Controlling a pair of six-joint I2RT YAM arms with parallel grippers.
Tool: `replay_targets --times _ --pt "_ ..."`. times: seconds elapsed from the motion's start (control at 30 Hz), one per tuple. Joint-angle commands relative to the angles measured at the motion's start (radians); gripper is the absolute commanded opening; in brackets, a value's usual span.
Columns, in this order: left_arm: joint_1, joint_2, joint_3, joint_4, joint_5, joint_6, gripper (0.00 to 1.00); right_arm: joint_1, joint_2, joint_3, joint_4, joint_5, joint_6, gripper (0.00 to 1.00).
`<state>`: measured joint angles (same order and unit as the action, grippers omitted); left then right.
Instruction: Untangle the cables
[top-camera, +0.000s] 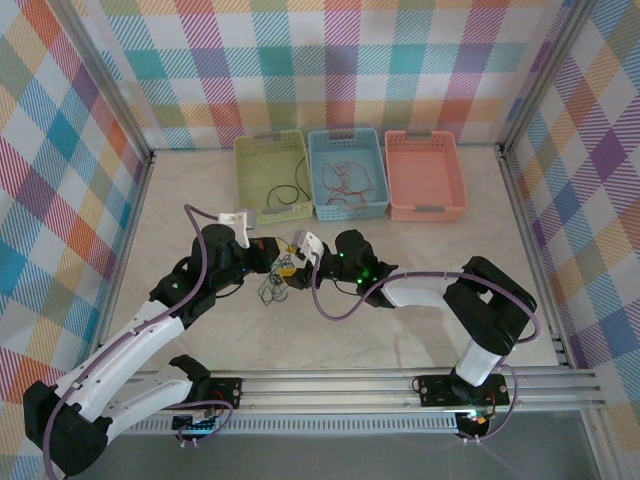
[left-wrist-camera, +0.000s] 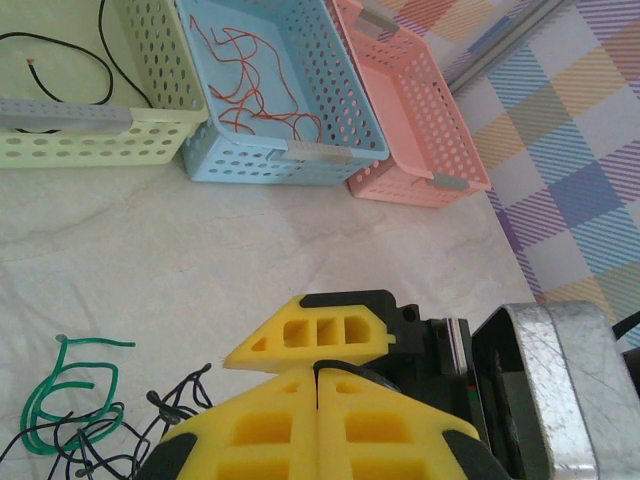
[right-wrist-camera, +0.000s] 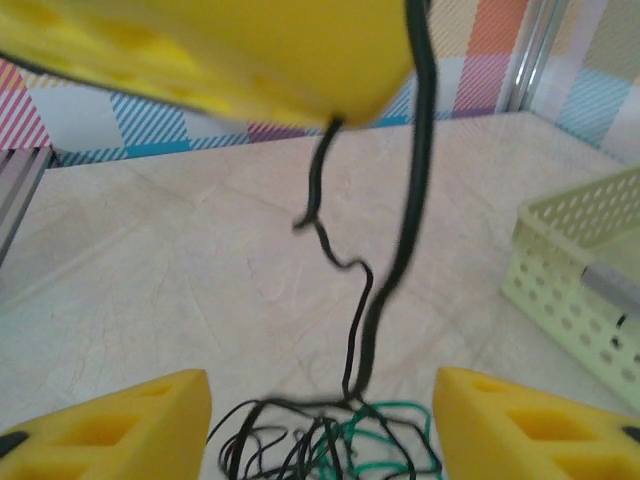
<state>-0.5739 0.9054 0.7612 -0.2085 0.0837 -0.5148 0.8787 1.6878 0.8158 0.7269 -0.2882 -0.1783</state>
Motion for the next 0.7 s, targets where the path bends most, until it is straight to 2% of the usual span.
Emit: replay_targets --times 0.0,0.1,0.17,0.23,0.27,0.3,0.4,0.43,0.53,0.67 --pt "-0.007 -0.017 -0.010 0.003 -0.017 0.012 0.00 0.006 0.031 0.046 -0.018 0.007 -0.030 0.49" --pt "-0.007 -0.021 -0.010 -0.001 -0.021 0.015 0.00 0.006 0.023 0.043 -0.027 0.029 -0.030 0.27" --pt "-0.007 -0.021 -0.013 -0.002 -0.028 0.015 0.00 0.006 -0.004 0.025 -0.041 0.097 -0.035 0.10" --pt "-0.007 -0.024 -0.016 -0.008 -0.049 0.015 0.00 0.005 -0.048 -0.006 -0.041 0.166 -0.034 0.00" --pt "-0.007 -0.025 -0.014 -0.026 -0.072 0.012 0.03 0.004 -0.076 -0.024 -0.050 0.187 -0.036 0.00" --pt "-0.007 -0.025 -0.007 -0.051 -0.098 0.007 0.13 0.003 -0.099 -0.030 -0.070 0.195 -0.037 0.00" --pt "-0.007 -0.029 0.019 -0.147 -0.178 -0.012 0.61 0.003 -0.154 -0.025 -0.192 0.194 -0.008 0.00" --pt "-0.007 -0.036 0.027 -0.180 -0.197 -0.030 0.72 0.003 -0.165 -0.023 -0.211 0.197 0.009 0.00" --pt "-0.007 -0.095 0.006 -0.249 -0.193 -0.083 0.82 0.003 -0.175 -0.034 -0.230 0.213 0.030 0.00" --pt "-0.007 -0.222 -0.057 -0.315 -0.096 -0.130 0.85 -0.010 -0.159 -0.036 -0.219 0.242 0.057 0.00"
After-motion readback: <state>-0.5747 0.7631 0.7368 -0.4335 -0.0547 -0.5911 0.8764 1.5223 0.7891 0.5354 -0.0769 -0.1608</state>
